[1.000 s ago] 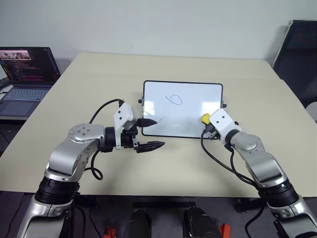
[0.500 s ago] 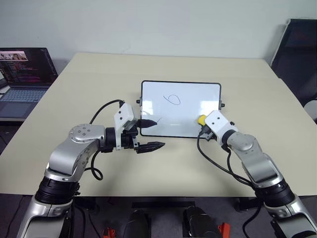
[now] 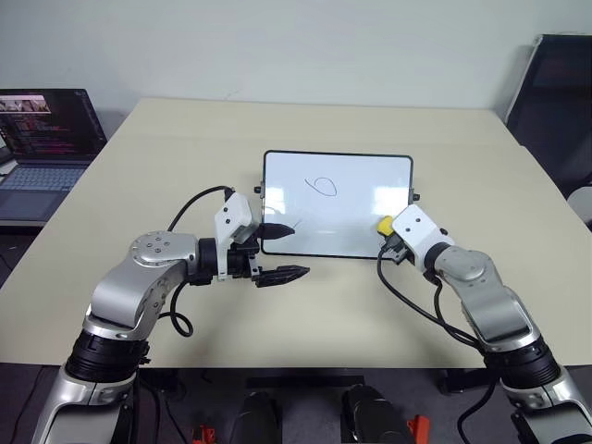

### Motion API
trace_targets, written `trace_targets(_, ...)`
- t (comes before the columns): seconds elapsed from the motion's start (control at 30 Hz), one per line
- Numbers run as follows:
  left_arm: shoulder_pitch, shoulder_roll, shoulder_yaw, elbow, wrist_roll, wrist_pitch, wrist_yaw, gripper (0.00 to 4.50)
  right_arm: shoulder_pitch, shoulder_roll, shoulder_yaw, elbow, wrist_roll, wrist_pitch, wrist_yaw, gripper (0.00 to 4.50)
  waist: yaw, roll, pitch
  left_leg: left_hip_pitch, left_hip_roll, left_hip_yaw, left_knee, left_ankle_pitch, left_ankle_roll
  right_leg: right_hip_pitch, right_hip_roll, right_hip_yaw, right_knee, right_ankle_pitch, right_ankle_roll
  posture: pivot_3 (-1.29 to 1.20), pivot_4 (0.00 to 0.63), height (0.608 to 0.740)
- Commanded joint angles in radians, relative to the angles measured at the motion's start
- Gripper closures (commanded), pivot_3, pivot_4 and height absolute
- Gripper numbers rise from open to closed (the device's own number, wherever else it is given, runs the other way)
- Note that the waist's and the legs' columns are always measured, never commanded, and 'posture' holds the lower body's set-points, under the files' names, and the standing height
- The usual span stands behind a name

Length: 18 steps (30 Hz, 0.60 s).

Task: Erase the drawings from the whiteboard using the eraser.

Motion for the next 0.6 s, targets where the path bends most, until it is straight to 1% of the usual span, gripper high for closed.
trace_targets(0.03, -0.016, 0.0, 0.002, -0.042, -0.021, 0.001, 0.001, 0.0, 0.003, -0.004, 0.021, -0.004, -0.011, 0.023, 0.011, 3.27, -0.003, 0.0, 0.0, 0.0, 0.0, 0.0, 0.0, 0.0, 0.0, 0.0, 0.0, 0.0, 0.0, 0.0, 0.0, 0.0, 0.15, 0.74)
trace_targets(0.1, -0.016, -0.001, 0.002, -0.041, -0.021, 0.003, 0.002, 0.0, -0.015, -0.001, 0.024, 0.009, -0.038, 0.002, -0.018, 3.27, -0.006, 0.0, 0.0, 0.0, 0.0, 0.0, 0.0, 0.0, 0.0, 0.0, 0.0, 0.0, 0.0, 0.0, 0.0, 0.0, 0.15, 0.74)
trace_targets(0.2, -0.01, -0.002, 0.003, -0.045, -0.022, 0.005, 0.005, 0.0, -0.059, 0.04, -0.012, 0.041, -0.079, -0.057, -0.12, 3.27, -0.012, 0.0, 0.0, 0.0, 0.0, 0.0, 0.0, 0.0, 0.0, -0.001, 0.0, 0.0, 0.0, 0.0, 0.0, 0.0, 0.15, 0.74)
trace_targets(0.27, -0.008, -0.004, 0.003, -0.048, -0.023, 0.006, 0.008, 0.0, -0.067, 0.061, -0.015, 0.048, -0.086, -0.073, -0.141, 3.27, -0.013, 0.0, 0.0, 0.0, 0.0, 0.0, 0.0, 0.0, 0.0, -0.001, 0.0, 0.0, 0.0, 0.0, 0.0, 0.0, 0.15, 0.74)
trace_targets(0.43, -0.002, -0.008, 0.006, -0.055, -0.025, 0.012, 0.015, 0.0, -0.044, 0.061, 0.013, 0.038, -0.079, -0.051, -0.093, 3.27, -0.014, 0.0, 0.0, -0.002, 0.0, 0.0, -0.002, 0.0, 0.0, -0.002, 0.0, 0.0, 0.0, 0.0, 0.0, 0.0, 0.15, 0.74)
trace_targets(0.6, 0.012, -0.008, 0.017, -0.054, -0.024, 0.014, 0.029, 0.0, -0.012, 0.047, 0.002, 0.009, -0.067, -0.053, -0.052, 3.27, -0.014, 0.0, 0.0, -0.002, 0.0, 0.0, -0.002, 0.0, 0.0, -0.002, 0.0, 0.0, 0.0, 0.0, 0.0, 0.0, 0.15, 0.74)
